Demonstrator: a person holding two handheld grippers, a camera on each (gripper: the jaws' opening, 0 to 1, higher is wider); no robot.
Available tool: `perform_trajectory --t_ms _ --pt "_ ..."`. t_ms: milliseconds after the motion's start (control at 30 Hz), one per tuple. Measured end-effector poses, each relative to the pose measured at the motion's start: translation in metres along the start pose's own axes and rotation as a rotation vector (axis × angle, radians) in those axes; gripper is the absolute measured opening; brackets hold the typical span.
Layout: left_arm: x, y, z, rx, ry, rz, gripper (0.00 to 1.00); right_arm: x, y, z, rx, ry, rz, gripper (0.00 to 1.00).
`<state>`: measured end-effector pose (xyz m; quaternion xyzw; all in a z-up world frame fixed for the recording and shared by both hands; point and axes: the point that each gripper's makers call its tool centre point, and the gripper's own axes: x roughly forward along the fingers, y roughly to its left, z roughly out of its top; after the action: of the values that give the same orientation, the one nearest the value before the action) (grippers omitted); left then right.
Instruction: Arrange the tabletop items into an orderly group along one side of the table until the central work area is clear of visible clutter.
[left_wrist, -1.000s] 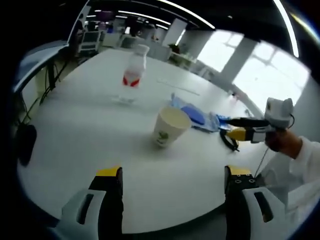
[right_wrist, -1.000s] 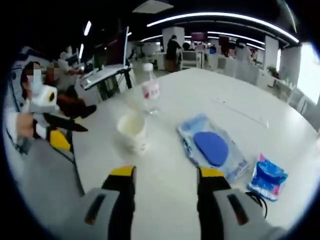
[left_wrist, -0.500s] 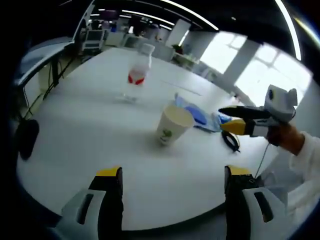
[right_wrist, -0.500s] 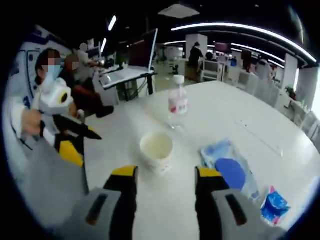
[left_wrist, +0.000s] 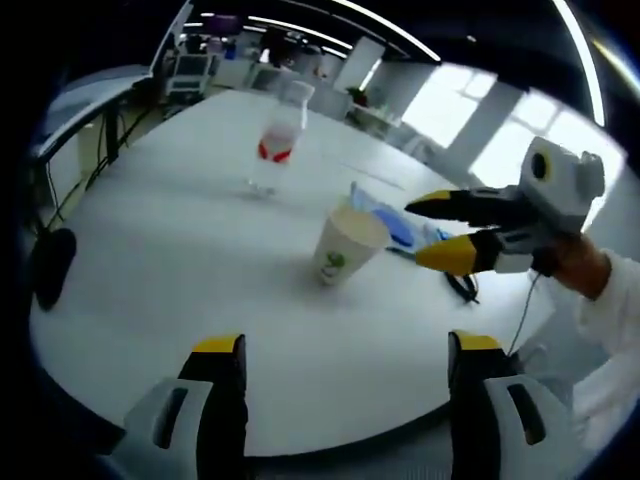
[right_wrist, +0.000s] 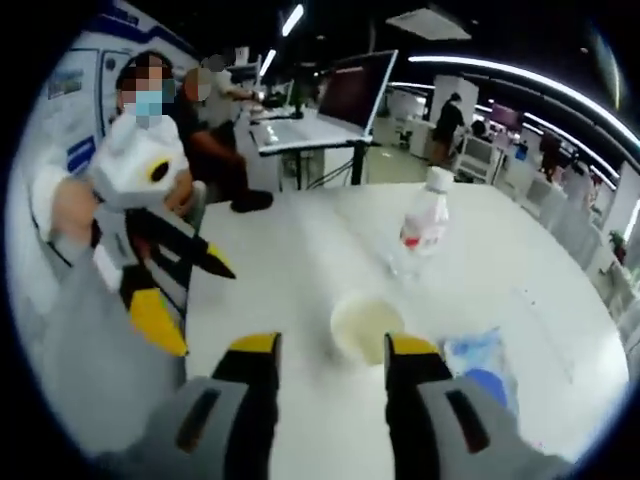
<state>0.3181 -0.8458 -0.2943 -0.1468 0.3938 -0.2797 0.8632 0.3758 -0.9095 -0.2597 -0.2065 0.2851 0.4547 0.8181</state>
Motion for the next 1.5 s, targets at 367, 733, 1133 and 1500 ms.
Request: perform_trajectory --t_ms 367,733,1133,1500 --pt "-0.002 0.001 0.004 -0.015 -0.019 -0.002 0.79 0.032 0.008 0.013 -0.143 0.062 0.053 0.33" --pt "-0.002 0.003 0.004 -0.023 -0.021 -0.001 0.78 0.045 -0.002 -0.023 -0.120 0.224 0.049 0.25" --pt "-0.001 0.006 0.004 -0.053 -0.027 0.001 0.78 0.049 -0.008 -0.034 -0.126 0.248 0.035 0.00" --pt "0.001 0.005 0.002 -0.049 -0.023 -0.003 0.78 0.044 -0.024 -0.026 -0.154 0.228 0.004 0.00"
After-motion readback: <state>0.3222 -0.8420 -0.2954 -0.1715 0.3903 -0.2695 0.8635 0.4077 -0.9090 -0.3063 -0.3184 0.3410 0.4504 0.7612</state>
